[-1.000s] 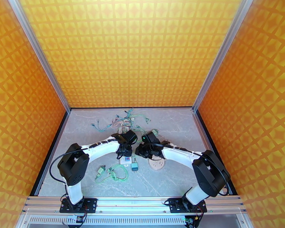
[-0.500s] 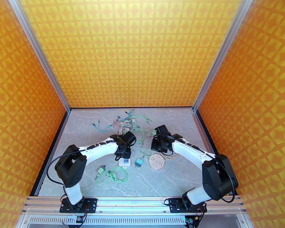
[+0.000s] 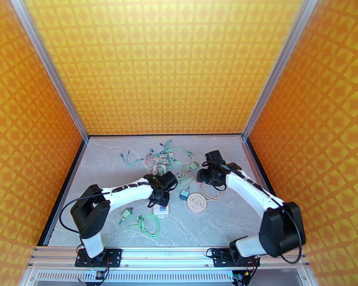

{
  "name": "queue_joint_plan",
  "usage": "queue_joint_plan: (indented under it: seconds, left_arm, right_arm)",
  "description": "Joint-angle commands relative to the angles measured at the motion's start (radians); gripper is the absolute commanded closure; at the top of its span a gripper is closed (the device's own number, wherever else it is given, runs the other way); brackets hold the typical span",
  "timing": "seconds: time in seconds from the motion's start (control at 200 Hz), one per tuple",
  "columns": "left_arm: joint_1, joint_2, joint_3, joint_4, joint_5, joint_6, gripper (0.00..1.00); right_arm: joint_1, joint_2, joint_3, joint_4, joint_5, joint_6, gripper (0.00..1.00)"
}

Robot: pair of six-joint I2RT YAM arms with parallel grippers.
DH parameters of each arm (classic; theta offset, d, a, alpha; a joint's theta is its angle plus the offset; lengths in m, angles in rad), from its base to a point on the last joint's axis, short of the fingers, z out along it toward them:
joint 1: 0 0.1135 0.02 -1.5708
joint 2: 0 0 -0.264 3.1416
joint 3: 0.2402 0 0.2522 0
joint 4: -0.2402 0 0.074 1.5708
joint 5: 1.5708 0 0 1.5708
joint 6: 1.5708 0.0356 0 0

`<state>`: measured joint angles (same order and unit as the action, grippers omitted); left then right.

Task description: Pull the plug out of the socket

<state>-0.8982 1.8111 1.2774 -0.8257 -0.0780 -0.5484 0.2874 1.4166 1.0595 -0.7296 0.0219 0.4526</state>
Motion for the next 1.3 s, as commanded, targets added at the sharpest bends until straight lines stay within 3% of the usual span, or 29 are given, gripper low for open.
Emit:
queue_joint_plan:
  seconds: [0.0, 0.325, 0.47, 0.62, 0.735, 0.865, 1.145, 1.295]
  left_arm:
    - [-0.011, 0.002, 0.017, -0.036, 0.052, 0.003, 0.53]
    - [0.014, -0.070, 0.033, -0.031, 0.054, 0.013, 0.37]
    - [0.037, -0.095, 0.059, -0.053, 0.061, 0.025, 0.37]
    - [0.067, -0.128, 0.073, -0.060, 0.075, 0.010, 0.38]
    - [0.086, -0.154, 0.073, -0.068, 0.076, -0.026, 0.39]
    - [0.094, -0.178, 0.058, -0.057, 0.075, -0.083, 0.40]
    - [0.087, -0.185, 0.027, -0.061, 0.070, -0.217, 0.43]
    - [0.080, -0.193, -0.024, -0.017, 0.068, -0.258, 0.46]
  right_arm:
    - [0.001, -0.086, -0.053, -0.013, -0.033, 0.043, 0.02]
    - [0.017, -0.337, -0.250, 0.154, -0.197, 0.255, 0.02]
    - [0.076, -0.412, -0.328, 0.227, -0.228, 0.339, 0.02]
    - [0.160, -0.448, -0.419, 0.367, -0.247, 0.431, 0.13]
    - [0.223, -0.414, -0.456, 0.489, -0.269, 0.470, 0.30]
    - [0.286, -0.324, -0.438, 0.536, -0.255, 0.472, 0.34]
    - [0.344, -0.082, -0.428, 0.770, -0.361, 0.490, 0.60]
    - [0.346, 0.056, -0.388, 0.862, -0.406, 0.494, 0.61]
